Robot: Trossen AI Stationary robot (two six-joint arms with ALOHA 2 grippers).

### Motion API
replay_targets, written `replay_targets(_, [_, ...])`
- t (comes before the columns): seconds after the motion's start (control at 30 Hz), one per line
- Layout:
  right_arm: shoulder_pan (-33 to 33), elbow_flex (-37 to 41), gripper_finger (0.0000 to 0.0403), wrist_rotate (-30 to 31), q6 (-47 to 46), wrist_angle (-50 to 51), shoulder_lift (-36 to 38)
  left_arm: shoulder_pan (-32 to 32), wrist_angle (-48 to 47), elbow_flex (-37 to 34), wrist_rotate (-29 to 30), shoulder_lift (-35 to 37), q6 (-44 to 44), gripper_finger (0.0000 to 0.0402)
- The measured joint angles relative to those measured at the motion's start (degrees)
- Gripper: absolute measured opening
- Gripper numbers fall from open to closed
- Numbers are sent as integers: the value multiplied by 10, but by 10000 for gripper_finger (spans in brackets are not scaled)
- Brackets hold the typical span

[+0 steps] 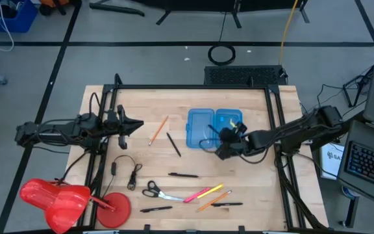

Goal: Pick & place school supplies into a supply box
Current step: Put the black pen into the blue supply box

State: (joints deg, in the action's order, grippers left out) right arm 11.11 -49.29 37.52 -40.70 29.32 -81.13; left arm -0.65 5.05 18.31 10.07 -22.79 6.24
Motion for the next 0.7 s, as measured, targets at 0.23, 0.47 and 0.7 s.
replay_targets(0.23, [-66, 86, 20, -18, -32, -57, 34, 0, 24, 0, 6, -28, 0, 31])
replay_targets(0.47, [-98, 132, 20, -48, -33, -109, 49, 0, 33, 0, 8, -40, 0, 31])
replay_targets(0.7, [-117, 152, 22, -62, -49, -111, 48, 0, 38, 0, 10, -42, 0, 31])
